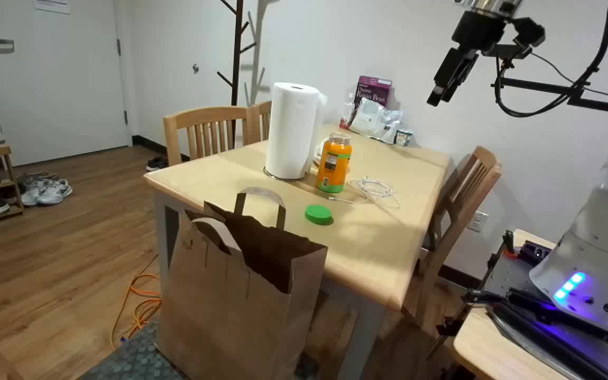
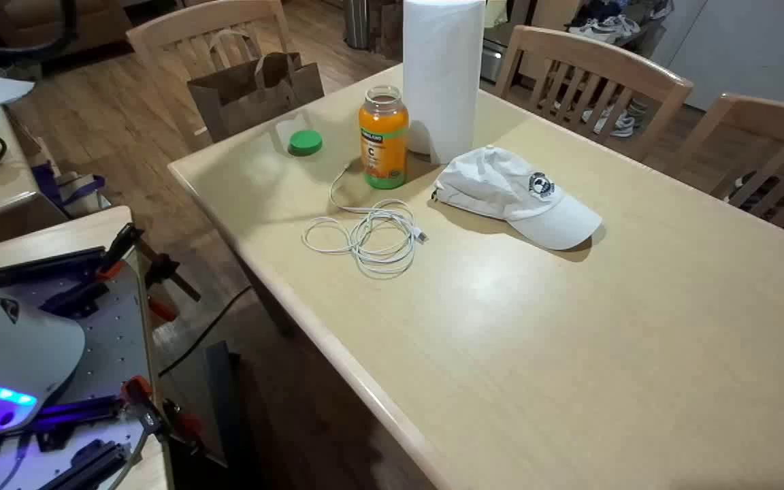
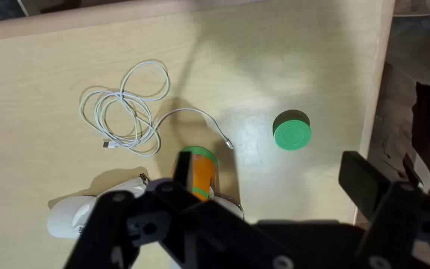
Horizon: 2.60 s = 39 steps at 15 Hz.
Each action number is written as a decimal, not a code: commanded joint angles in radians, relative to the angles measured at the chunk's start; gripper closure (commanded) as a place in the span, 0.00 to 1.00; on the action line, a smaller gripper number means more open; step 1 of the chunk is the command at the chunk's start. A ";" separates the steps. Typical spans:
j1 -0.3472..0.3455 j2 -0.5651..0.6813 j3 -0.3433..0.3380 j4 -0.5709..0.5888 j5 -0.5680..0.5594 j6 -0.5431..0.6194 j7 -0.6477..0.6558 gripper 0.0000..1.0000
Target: Put the lid on the bottle
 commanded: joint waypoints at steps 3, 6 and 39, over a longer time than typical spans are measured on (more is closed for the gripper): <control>-0.013 0.023 -0.004 0.031 -0.051 0.030 -0.005 0.00; -0.010 0.099 -0.029 0.095 -0.082 0.100 -0.069 0.00; 0.115 0.890 -0.086 0.477 -0.222 0.237 -0.132 0.00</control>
